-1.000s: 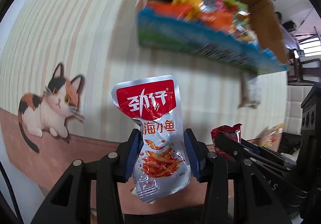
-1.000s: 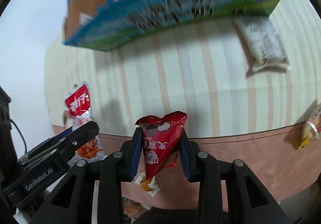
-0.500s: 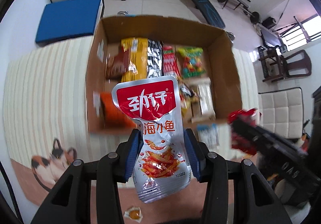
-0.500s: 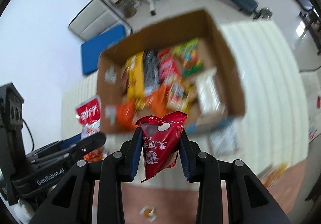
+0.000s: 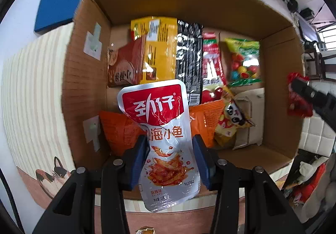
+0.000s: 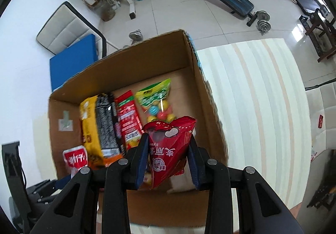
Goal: Organize snacks
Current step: 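Carry both packets into the box and open both tools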
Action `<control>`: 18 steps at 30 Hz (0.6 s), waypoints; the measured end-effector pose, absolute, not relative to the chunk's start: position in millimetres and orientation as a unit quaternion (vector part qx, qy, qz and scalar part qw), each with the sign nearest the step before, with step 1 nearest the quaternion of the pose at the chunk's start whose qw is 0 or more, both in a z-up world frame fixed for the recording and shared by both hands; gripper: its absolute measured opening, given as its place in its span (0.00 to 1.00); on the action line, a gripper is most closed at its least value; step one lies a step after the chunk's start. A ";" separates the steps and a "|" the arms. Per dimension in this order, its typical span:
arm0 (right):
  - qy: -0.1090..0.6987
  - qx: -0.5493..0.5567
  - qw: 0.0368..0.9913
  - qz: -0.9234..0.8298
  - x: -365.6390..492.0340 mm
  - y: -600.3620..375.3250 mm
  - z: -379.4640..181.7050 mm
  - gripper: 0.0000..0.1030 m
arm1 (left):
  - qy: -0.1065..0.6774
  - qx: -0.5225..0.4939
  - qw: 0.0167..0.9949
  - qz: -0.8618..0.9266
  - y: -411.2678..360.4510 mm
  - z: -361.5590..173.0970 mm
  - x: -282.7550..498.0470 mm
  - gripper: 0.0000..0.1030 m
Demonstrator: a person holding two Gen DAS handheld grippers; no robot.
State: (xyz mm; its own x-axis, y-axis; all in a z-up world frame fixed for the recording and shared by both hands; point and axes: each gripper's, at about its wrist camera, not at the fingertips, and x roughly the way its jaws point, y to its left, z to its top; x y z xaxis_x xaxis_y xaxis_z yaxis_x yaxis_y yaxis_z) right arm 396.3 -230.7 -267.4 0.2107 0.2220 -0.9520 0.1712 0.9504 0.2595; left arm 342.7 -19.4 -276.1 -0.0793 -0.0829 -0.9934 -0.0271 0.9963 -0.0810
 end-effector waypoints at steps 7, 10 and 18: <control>0.640 0.161 0.751 -0.005 407.3 -238.2 -283.1 0.57 | 0.747 -0.042 0.663 -0.007 -16.5 -291.5 347.4 0.47; 0.642 0.155 0.751 0.000 408.1 -237.2 -282.4 0.66 | 0.743 -0.043 0.668 -0.002 -15.1 -289.4 350.1 0.69; 0.648 0.119 0.752 0.013 402.6 -219.2 -272.6 0.88 | 0.715 -0.043 0.698 0.007 -8.5 -263.8 355.1 0.84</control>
State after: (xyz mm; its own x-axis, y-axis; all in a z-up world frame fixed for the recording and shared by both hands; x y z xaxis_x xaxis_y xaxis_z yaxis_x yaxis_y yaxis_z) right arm 402.6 -219.2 -272.6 0.1600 0.1747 -0.9715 0.1345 0.9712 0.1968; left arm 355.1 -8.5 -263.8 -0.0225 -0.0518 -0.9984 -0.0714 0.9962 -0.0501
